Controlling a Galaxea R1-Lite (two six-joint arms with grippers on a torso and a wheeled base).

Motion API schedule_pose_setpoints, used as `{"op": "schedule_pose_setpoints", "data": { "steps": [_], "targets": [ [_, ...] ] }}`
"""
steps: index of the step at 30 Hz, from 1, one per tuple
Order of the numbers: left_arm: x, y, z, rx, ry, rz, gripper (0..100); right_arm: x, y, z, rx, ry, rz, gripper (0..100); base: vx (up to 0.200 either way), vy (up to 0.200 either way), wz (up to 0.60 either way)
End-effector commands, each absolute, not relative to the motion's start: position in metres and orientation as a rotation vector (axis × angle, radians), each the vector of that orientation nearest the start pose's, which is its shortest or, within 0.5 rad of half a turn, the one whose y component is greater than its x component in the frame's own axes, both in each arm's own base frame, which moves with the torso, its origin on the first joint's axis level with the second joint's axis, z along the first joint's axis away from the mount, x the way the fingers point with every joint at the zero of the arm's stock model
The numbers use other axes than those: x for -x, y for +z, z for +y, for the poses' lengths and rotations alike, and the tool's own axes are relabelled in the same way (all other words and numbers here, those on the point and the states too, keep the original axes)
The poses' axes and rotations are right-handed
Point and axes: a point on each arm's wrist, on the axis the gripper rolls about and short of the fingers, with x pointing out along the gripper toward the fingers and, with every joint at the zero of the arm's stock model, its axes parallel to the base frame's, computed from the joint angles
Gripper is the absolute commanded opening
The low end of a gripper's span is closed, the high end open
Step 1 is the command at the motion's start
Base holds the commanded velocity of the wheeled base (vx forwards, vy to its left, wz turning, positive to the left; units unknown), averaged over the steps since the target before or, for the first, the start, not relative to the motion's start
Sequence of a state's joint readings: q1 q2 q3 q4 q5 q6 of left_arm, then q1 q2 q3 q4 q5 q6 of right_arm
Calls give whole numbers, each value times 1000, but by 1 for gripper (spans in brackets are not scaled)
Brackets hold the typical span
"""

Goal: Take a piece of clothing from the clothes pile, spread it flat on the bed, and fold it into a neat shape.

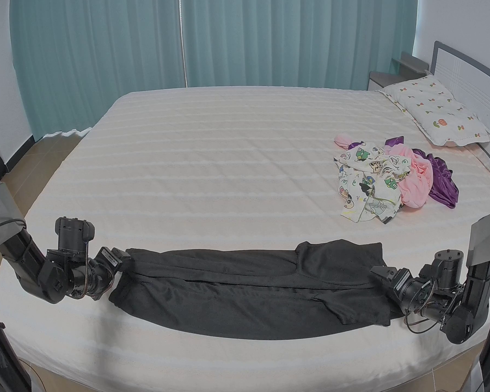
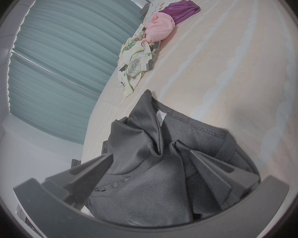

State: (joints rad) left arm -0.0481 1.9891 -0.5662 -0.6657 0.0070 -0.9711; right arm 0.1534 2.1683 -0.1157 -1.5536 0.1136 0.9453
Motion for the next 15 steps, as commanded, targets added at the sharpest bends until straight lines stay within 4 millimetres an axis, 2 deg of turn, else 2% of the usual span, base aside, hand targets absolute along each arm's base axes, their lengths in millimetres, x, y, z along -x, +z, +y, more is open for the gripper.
{"op": "schedule_pose_setpoints", "data": {
  "steps": [1,7,10,15],
  "targets": [
    [-283,61,-11,923,307,668,100,-236,25,32,-928,8,521,100,0,0,0],
    [-256,72,-12,928,264,683,100,-225,36,24,-934,-10,488,100,0,0,0],
    [-246,68,-13,931,259,716,100,-222,35,23,-934,-18,502,100,0,0,0],
    [-239,60,-14,932,260,765,100,-218,34,23,-932,-23,515,100,0,0,0]
  ]
}}
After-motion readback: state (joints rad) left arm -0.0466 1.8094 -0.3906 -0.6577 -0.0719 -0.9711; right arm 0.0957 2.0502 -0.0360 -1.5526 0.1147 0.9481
